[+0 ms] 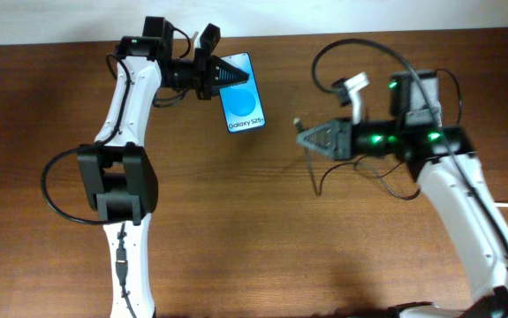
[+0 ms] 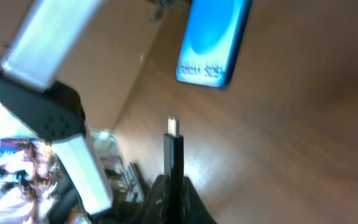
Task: Plug charger to phone and switch on socket
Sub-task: 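Grasp the black USB-C cable end with the right gripper, then lift the cable plug up toward the phone's bottom port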
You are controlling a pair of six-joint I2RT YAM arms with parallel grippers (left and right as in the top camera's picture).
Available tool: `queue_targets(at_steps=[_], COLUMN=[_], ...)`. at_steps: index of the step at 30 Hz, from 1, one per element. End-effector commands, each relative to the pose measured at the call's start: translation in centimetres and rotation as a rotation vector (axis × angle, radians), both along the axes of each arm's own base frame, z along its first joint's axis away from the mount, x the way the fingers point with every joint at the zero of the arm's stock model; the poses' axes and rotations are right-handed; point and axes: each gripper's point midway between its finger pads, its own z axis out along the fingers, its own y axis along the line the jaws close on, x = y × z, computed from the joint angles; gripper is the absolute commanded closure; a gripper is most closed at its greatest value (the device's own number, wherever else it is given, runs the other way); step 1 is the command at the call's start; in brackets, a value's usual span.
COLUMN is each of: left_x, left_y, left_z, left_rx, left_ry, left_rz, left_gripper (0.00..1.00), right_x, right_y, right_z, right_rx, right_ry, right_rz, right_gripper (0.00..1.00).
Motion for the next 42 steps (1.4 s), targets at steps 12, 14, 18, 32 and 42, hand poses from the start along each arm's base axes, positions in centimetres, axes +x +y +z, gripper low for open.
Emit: queue_targets(at_steps=[12,14,18,32,42], left_x=[-0.6,-0.6,-0.6,0.2,1.3], left_y=[-0.7,-0.7,-0.7,0.8,3.1], left_z=[1.6,1.6,1.6,1.6,1.7], left_rx=[-0.052,-0.052,-0.052,-0.043,-0.046], left_ry=[0.011,0.011,0.012,0.115,0.115], left_rz=[-0.026,-0.026,-0.026,0.008,0.056], left_gripper=[1.0,1.0,1.0,1.0,1.0], right_x=[-0.4,-0.2,-0.1,0.9,1.2], right_y=[7.5,7.6,7.7,8.0,8.3], right_z=[-3.1,-3.8,-4.2,-2.8,-2.1], right_rx=[0.001,-0.001,0.005,0.065,0.095], right_ry=[0.141,0.173,0.195,0.216,0.225], right_rz=[-0.021,-0.027,-0.023,-0.061,-0.068], right_gripper=[0.96,0.96,0.96,0.96,0.96])
